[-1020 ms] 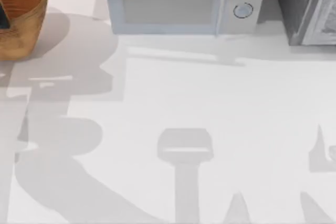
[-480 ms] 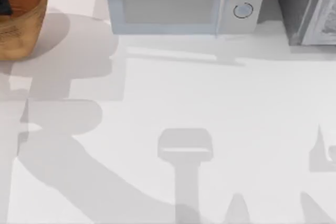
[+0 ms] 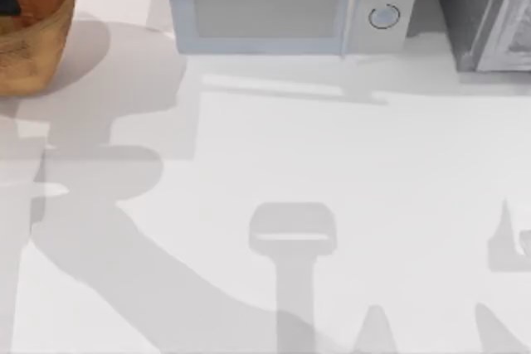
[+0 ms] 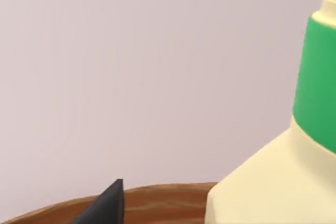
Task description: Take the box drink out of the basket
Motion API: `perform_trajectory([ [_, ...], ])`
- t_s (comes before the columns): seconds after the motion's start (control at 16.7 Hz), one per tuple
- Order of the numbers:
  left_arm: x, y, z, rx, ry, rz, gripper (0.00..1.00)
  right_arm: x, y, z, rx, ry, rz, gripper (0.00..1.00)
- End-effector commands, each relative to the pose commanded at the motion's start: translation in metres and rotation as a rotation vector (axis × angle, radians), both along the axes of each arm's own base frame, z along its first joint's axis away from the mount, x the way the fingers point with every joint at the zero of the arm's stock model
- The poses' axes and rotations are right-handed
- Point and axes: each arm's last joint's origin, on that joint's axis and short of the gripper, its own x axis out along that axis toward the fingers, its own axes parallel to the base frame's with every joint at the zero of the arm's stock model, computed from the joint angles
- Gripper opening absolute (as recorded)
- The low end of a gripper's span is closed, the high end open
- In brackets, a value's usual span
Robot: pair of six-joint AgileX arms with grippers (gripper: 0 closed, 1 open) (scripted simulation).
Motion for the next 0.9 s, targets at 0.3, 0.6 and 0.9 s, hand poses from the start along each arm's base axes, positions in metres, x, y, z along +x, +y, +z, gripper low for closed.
perform_trajectory([
  [0.3,0.0,0.0,0.0,0.0,0.0,0.0,0.55,0.0,0.0,0.0,0.0,0.0,0.0,1.0],
  [0.6,0.0,0.0,0.0,0.0,0.0,0.0,0.17,0.0,0.0,0.0,0.0,0.0,0.0,1.0],
  [0.9,0.0,0.0,0.0,0.0,0.0,0.0,0.0,0.0,0.0,0.0,0.0,0.0,0.0,1.0],
])
